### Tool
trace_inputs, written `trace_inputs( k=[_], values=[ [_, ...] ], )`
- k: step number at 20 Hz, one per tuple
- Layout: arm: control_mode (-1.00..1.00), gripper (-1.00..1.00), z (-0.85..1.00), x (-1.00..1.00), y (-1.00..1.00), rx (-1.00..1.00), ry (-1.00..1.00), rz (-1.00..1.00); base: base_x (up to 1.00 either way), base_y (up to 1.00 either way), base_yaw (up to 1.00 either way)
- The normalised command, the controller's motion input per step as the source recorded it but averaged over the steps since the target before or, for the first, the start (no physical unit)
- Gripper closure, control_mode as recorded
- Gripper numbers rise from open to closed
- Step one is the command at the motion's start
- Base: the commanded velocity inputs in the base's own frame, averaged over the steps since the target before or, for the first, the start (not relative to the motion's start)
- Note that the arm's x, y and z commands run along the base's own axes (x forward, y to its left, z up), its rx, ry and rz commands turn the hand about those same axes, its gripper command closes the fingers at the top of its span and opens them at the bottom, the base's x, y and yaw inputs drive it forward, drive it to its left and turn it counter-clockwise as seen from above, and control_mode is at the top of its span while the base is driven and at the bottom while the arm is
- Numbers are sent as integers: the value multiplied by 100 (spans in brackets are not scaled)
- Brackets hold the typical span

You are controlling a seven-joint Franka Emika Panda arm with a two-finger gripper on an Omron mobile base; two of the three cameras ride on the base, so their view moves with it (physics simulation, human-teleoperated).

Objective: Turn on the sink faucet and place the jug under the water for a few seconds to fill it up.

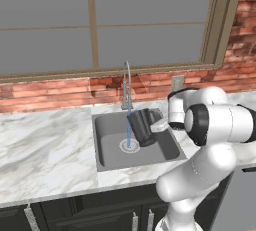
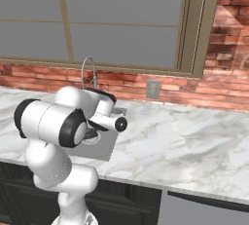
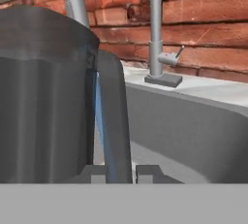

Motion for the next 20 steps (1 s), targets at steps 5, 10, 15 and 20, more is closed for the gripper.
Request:
trace_inputs(
  k=[5, 10, 15, 20],
  values=[
    [-100, 100, -5, 6, 10, 3, -7, 0, 0, 0, 0],
    [-100, 100, -6, 11, 24, 0, -5, 0, 0, 0, 0],
    [-100, 100, -6, 15, 5, 0, -4, 0, 0, 0, 0],
    [-100, 100, -5, 15, 0, 0, -3, 0, 0, 0, 0]
  ],
)
